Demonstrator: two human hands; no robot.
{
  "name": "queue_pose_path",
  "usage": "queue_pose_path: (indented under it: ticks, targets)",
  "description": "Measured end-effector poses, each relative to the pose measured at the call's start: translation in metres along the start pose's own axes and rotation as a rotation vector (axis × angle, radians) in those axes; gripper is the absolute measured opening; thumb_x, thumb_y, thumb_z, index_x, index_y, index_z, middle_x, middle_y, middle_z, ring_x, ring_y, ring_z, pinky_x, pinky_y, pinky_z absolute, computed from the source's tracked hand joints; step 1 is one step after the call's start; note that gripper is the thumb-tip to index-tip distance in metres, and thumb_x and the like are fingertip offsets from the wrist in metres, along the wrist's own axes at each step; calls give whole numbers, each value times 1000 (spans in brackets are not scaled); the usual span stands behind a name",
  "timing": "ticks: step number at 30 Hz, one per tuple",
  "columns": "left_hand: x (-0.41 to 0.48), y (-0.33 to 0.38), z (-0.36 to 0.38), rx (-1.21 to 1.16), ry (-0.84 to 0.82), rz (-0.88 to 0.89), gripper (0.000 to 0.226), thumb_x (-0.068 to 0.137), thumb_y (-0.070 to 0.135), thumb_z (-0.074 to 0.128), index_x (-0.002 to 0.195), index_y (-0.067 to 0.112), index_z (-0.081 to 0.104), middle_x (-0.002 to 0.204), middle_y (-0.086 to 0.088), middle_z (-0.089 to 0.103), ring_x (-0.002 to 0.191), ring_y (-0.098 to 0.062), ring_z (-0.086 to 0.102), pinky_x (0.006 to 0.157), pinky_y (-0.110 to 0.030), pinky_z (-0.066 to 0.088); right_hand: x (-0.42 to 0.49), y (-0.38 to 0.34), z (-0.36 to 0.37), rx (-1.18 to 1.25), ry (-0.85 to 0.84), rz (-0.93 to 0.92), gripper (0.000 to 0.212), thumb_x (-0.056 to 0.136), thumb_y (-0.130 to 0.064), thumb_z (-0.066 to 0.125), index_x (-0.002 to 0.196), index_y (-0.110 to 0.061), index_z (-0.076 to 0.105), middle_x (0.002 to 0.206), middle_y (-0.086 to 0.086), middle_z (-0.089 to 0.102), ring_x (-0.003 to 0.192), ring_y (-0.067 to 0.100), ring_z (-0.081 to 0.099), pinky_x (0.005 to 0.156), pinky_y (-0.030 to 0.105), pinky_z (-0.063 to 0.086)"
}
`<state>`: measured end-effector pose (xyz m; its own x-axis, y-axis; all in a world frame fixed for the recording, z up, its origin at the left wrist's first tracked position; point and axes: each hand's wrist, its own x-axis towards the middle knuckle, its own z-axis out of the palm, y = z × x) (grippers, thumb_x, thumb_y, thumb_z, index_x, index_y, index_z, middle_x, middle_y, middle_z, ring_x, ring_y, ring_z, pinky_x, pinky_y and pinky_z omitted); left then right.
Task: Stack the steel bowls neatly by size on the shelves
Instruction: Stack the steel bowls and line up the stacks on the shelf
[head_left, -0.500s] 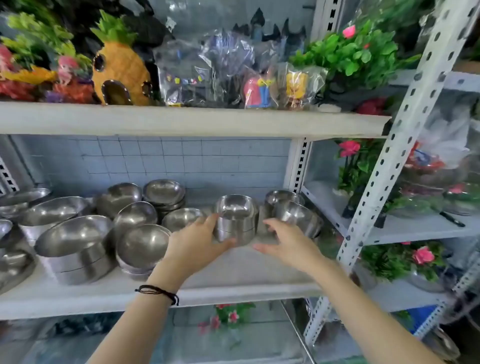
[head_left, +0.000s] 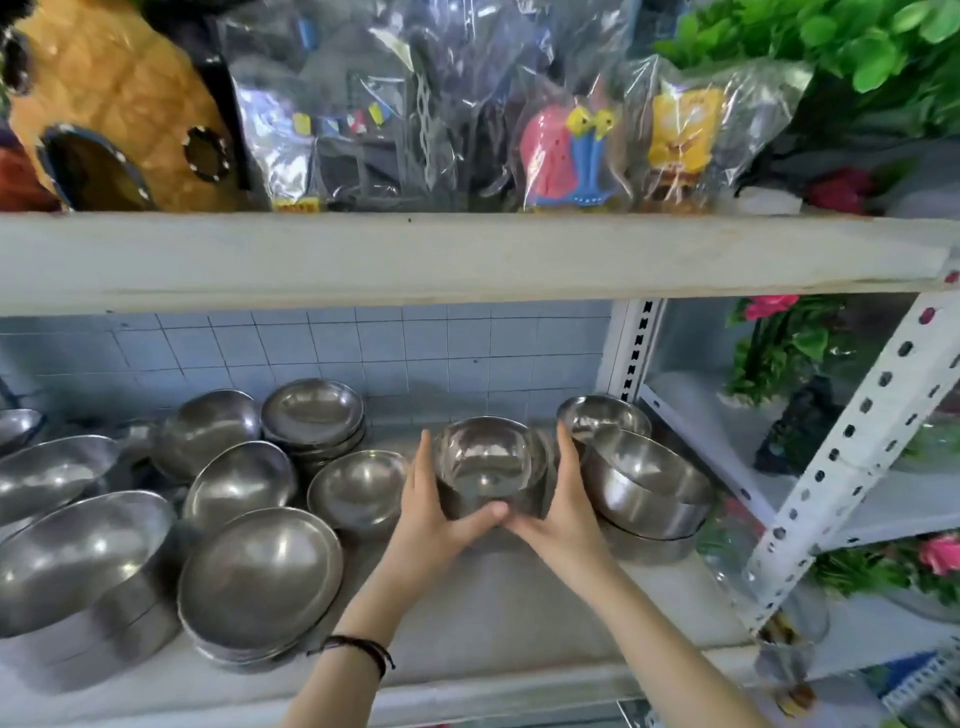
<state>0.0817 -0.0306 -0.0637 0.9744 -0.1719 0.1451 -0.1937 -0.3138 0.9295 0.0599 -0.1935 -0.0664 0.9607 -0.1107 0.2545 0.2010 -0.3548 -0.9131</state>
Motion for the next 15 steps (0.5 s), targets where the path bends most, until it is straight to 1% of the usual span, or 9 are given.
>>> queue_pose_path:
  ticks: [1, 3, 4, 5, 7, 10, 11, 14, 15]
  targets:
    - [1, -3, 3, -33, -4, -3, 140, 47, 81, 72, 152, 31, -6, 160, 7, 12, 148, -7, 8, 121, -38, 14, 2, 6, 4, 40, 12, 26, 130, 55, -71, 79, 149, -36, -4, 157, -23, 7, 140, -20, 9, 116, 9, 14]
    - [-1, -1, 6, -112, -3, -5, 138, 49, 69, 77, 149, 34, -11, 157, 9, 16, 146, -4, 14, 119, -29, 17, 3, 15, 8, 54, 13, 61, 131, 54, -73, 80, 148, -42, -6, 164, -11, 5, 149, -2, 9, 124, 34, 16]
    - [2, -4, 9, -148, 5, -17, 137, 50, 63, 79, 148, 35, -13, 156, 10, 18, 145, -2, 17, 116, -24, 18, 8, 22, 9, 59, -13, 68, 132, 55, -73, 80, 150, -42, -7, 165, -6, 5, 151, 4, 8, 124, 42, 16]
    - [5, -7, 11, -171, 16, -30, 136, 51, 60, 79, 148, 35, -13, 155, 11, 19, 144, -1, 19, 113, -20, 20, 12, 28, 10, 59, -38, 69, 134, 55, -74, 80, 152, -38, -6, 165, -4, 5, 151, 7, 9, 124, 45, 17]
    - [2, -8, 10, -183, 17, -23, 135, 52, 59, 78, 151, 30, -9, 155, 11, 21, 143, 0, 21, 112, -19, 21, 10, 26, 10, 62, -58, 65, 135, 56, -73, 80, 154, -34, -3, 163, -4, 13, 150, 7, 15, 123, 44, 20]
    - [2, -13, 9, -188, 34, 2, 128, 57, 58, 76, 154, 22, 0, 153, 6, 32, 142, -3, 28, 118, -29, 25, 8, 27, 11, 75, -78, 41, 134, 57, -70, 82, 156, -28, 1, 161, -9, 21, 148, 2, 20, 122, 41, 23]
    - [4, -13, 9, -189, 37, 8, 125, 58, 58, 75, 154, 21, 4, 151, 6, 36, 140, -2, 31, 117, -29, 27, 8, 27, 10, 75, -77, 31, 134, 58, -69, 82, 156, -28, 1, 161, -10, 21, 148, 1, 19, 123, 40, 22]
    - [5, -11, 9, -182, 57, 25, 108, 59, 57, 75, 148, 33, 19, 144, 14, 44, 133, 6, 38, 108, -11, 32, 9, 27, 9, 89, -72, 21, 133, 59, -69, 82, 156, -27, 1, 160, -11, 23, 147, 0, 20, 123, 40, 23]
    - [4, -10, 9, -178, 66, 34, 102, 58, 57, 76, 143, 39, 21, 141, 17, 45, 131, 9, 39, 105, -10, 32, 8, 26, 9, 95, -75, 16, 132, 59, -68, 82, 156, -27, 1, 159, -12, 25, 146, -1, 22, 122, 39, 23]
